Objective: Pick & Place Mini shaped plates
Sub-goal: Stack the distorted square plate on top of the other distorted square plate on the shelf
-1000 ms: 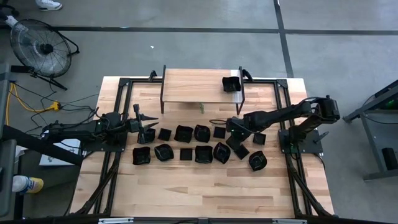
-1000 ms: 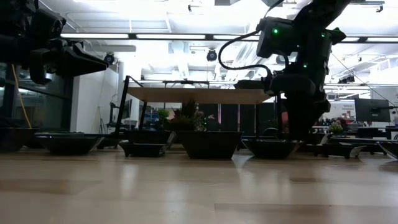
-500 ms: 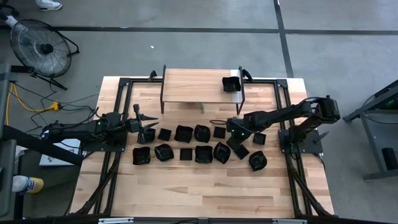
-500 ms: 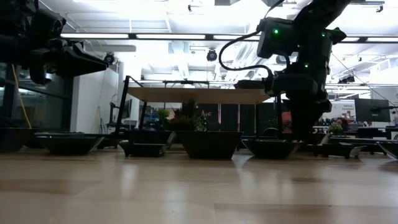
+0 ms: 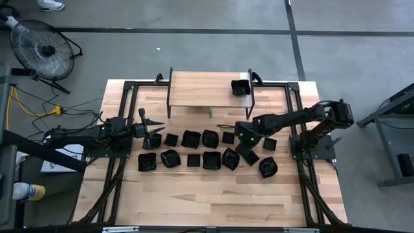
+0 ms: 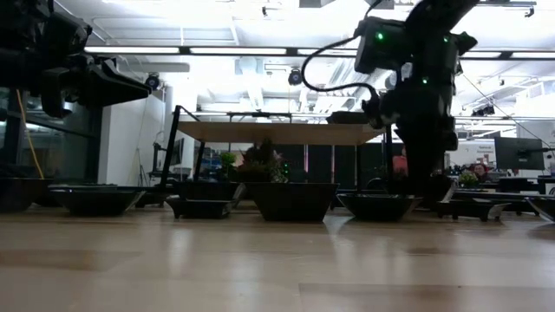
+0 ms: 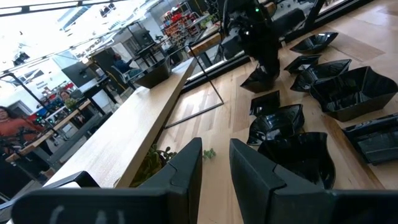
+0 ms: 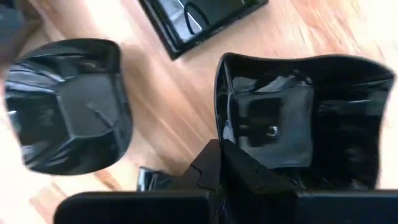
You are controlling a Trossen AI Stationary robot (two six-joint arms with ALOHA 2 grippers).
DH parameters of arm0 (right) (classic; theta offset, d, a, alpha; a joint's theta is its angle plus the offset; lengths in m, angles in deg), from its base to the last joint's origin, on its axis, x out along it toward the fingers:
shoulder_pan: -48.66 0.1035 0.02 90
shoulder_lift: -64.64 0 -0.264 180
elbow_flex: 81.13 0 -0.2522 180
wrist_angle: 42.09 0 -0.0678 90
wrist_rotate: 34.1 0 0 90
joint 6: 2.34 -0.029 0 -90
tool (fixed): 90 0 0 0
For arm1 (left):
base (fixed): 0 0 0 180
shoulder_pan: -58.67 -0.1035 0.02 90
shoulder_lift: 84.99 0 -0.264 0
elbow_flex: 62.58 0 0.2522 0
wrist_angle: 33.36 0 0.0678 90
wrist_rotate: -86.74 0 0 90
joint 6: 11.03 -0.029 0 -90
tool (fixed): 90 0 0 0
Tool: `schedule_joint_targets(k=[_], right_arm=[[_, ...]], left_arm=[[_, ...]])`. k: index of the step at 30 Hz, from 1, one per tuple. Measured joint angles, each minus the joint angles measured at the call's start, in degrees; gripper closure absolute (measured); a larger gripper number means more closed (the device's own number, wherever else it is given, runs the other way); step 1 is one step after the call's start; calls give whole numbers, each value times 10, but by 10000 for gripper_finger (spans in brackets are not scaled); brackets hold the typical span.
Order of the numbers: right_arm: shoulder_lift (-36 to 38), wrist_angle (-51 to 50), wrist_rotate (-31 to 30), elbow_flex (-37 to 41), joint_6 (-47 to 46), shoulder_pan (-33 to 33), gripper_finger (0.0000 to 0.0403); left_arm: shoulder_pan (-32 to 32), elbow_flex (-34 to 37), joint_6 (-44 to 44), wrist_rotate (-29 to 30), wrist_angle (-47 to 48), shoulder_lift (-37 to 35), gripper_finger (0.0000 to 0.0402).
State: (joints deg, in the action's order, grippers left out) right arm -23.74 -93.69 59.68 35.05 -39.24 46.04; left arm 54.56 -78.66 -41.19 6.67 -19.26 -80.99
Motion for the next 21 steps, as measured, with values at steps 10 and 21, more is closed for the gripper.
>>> schedule_joint_targets(k=[10,21], right_arm=[[0,-105,15,-95,61,0,402],[0,-177,6,-186,109,0,402]], left_arm=[[0,0,0,0,0,0,323],[0,0,0,0,0,0,323]])
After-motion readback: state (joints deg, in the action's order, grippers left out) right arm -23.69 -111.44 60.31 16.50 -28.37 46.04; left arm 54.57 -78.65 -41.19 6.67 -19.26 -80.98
